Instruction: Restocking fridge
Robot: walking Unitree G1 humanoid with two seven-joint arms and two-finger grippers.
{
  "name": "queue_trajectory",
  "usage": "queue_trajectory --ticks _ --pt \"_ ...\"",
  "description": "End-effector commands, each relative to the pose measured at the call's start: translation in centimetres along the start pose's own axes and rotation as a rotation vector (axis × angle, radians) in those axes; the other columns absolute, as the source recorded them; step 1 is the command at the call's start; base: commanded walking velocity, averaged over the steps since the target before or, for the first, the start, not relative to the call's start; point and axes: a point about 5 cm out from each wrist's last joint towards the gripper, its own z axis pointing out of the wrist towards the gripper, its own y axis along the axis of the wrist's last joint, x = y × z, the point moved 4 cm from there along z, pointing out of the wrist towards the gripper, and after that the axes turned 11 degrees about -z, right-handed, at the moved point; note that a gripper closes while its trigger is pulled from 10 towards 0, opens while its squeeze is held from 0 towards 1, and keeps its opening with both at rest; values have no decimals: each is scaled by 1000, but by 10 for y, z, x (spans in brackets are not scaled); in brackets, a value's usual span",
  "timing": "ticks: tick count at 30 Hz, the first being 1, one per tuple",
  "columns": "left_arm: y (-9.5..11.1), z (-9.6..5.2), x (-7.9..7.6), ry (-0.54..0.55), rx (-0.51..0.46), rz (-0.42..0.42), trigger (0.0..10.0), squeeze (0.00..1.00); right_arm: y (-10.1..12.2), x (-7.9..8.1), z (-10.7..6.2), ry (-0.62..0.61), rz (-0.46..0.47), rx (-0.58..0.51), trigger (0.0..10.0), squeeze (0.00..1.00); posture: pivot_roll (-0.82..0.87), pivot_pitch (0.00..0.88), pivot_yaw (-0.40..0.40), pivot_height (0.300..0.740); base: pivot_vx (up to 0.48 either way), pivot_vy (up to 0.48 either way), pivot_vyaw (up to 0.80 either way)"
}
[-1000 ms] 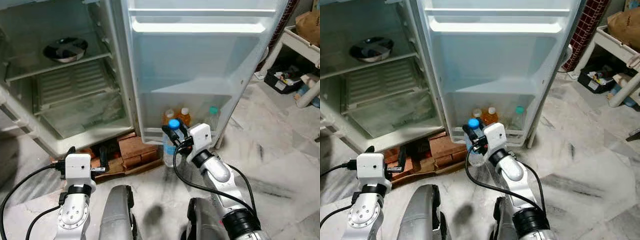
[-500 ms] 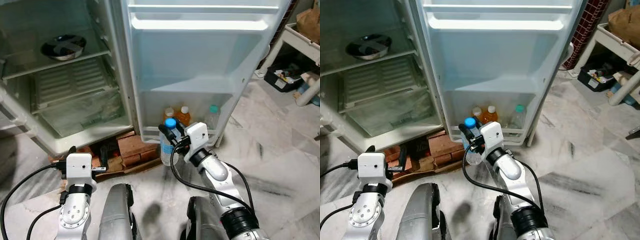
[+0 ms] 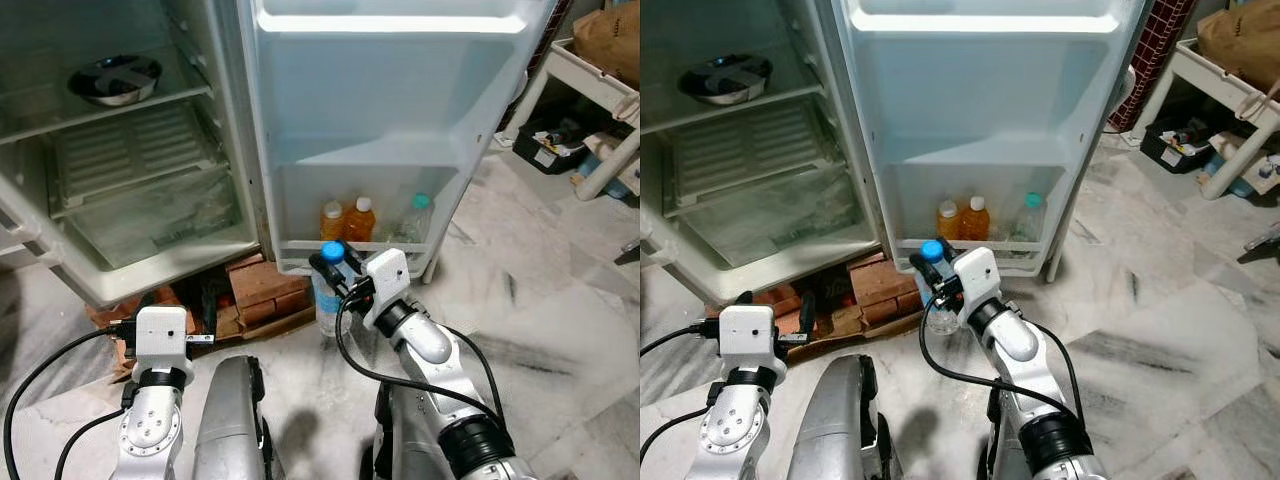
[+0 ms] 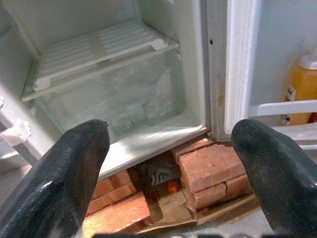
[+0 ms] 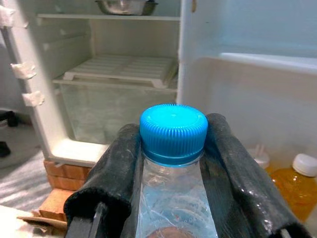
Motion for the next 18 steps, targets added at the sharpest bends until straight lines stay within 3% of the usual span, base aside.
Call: queue_trajectory --ticks 1,18 --pt "-2 -1 2 -1 7 9 10000 0 8 0 3 6 -12 -38 10000 0 38 146 -1 584 311 0 0" --pt "-3 -1 -2 -12 7 4 10000 0 9 6 1 67 -17 -50 10000 0 32 150 -6 584 316 0 0"
